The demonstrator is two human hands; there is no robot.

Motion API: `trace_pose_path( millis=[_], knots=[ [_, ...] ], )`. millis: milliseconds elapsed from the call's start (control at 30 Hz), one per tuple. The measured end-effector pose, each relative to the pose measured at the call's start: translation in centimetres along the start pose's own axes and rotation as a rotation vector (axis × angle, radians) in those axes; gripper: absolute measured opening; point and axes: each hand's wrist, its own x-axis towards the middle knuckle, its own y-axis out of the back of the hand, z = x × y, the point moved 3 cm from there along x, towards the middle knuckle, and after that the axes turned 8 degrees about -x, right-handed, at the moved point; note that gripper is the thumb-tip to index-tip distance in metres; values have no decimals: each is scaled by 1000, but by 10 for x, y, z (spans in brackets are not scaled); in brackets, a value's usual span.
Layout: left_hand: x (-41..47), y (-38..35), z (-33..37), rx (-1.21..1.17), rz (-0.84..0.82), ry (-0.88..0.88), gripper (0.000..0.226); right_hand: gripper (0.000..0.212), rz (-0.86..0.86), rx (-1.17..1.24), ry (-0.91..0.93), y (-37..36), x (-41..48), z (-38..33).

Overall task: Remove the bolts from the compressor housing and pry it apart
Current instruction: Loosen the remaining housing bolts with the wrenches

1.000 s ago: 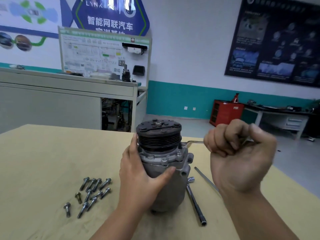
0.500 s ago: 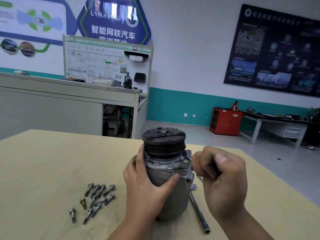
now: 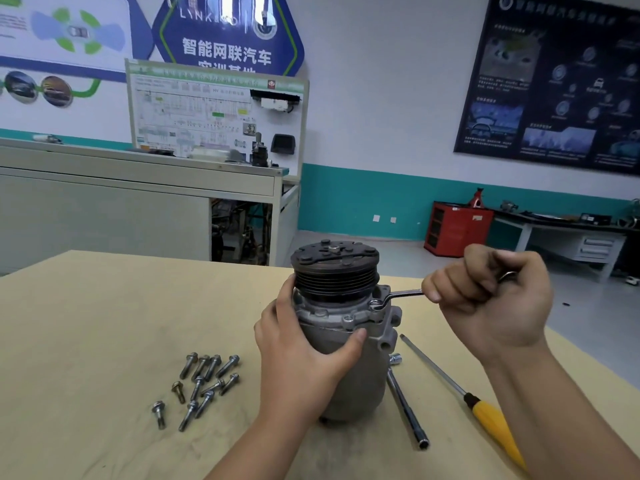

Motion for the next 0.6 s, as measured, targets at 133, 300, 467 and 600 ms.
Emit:
trace_pose_path(
  millis=[133, 300, 467, 600],
  knots=[
    [1, -1, 1, -6, 4, 2, 104, 31, 21, 107, -109, 7, 19, 13],
    [-1, -3, -1, 2, 0, -2, 99, 14, 165, 211, -222, 11, 36, 42],
    [-2, -3, -3, 11, -6, -27, 93, 22, 242, -141, -366, 15, 42, 67],
    [-2, -4, -3, 17, 5, -38, 93, 17, 67, -175, -449, 19, 27, 66]
  ],
)
